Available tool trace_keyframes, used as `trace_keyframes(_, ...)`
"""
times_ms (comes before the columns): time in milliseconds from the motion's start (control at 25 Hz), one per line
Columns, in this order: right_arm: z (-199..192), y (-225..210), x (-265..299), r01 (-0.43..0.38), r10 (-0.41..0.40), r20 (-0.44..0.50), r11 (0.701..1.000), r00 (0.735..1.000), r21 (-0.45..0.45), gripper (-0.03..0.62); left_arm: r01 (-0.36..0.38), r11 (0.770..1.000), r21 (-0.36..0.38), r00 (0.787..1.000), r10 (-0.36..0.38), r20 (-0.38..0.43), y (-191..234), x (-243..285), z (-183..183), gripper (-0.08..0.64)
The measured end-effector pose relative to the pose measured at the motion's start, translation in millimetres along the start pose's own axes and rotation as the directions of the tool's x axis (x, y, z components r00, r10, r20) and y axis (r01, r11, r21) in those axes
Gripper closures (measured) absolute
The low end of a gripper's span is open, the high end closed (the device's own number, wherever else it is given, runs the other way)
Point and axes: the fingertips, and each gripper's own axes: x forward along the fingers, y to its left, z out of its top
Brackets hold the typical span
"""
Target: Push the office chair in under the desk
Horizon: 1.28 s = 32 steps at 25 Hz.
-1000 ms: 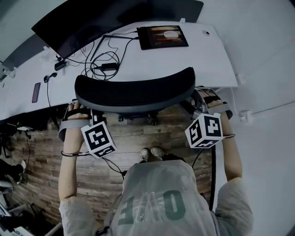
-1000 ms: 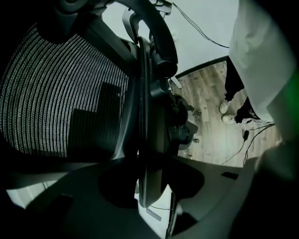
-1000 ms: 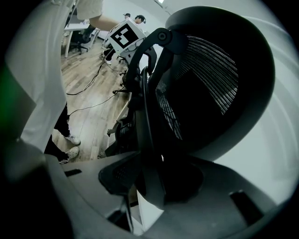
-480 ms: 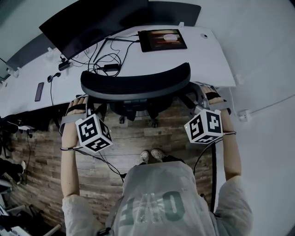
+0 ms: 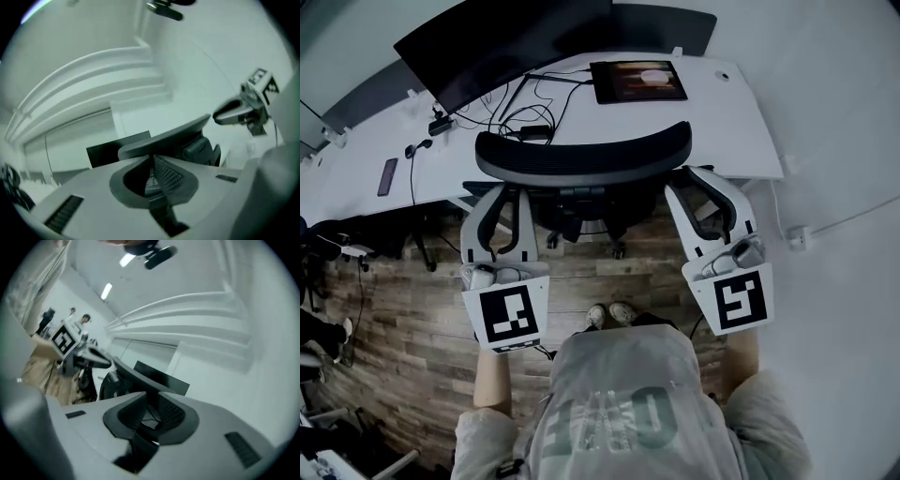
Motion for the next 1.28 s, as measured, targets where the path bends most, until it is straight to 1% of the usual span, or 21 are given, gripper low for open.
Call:
trace_keyframes(40, 2, -1, -2, 0.046, -0.05, 0.04, 0.993, 0.998, 0.112, 0.529, -0.019, 0.995, -0.101, 1.0, 0.021, 0.015, -4, -4, -3, 0.531)
trace_keyframes(80, 1, -1, -3, 0.078, -0.091, 0.055, 0.978, 0.994, 0.192, 0.55, -0.025, 0.984, -0.174, 0.999, 0.029, 0.02, -10, -9, -7, 0.543)
trace_keyframes(120, -3, 0, -4, 0.1, -0.118, 0.059, 0.964, 0.991, 0.245, 0.558, -0.022, 0.974, -0.225, 0.999, 0.028, 0.025, -17, -13, -10, 0.545)
trace_keyframes(160, -6, 5, -5, 0.108, -0.13, 0.059, 0.952, 0.99, 0.286, 0.56, -0.014, 0.965, -0.263, 0.999, 0.023, 0.033, -25, -16, -11, 0.545)
trace_keyframes(240, -12, 20, -4, 0.091, -0.12, 0.061, 0.934, 0.991, 0.346, 0.567, 0.006, 0.954, -0.299, 0.999, 0.01, 0.05, -41, -17, -11, 0.545)
trace_keyframes(360, -17, 44, -1, 0.05, -0.077, 0.055, 0.92, 0.996, 0.389, 0.572, 0.022, 0.953, -0.301, 0.998, -0.003, 0.064, -59, -14, -9, 0.545)
trace_keyframes(520, -16, 58, 2, 0.016, -0.044, 0.062, 0.921, 0.997, 0.389, 0.572, 0.035, 0.95, -0.311, 0.999, -0.021, 0.048, -67, -12, -14, 0.545)
trace_keyframes(720, -14, 59, 1, 0.014, -0.041, 0.067, 0.935, 0.997, 0.355, 0.572, 0.036, 0.953, -0.3, 0.999, -0.023, 0.045, -68, -13, -15, 0.545)
trace_keyframes(960, -16, 56, 2, 0.008, -0.035, 0.067, 0.931, 0.997, 0.364, 0.572, 0.042, 0.955, -0.294, 0.999, -0.031, 0.042, -69, -12, -14, 0.545)
trace_keyframes(1280, -15, 63, 5, -0.008, -0.016, 0.068, 0.94, 0.998, 0.341, 0.572, 0.048, 0.954, -0.296, 0.998, -0.038, 0.04, -67, -12, -15, 0.545)
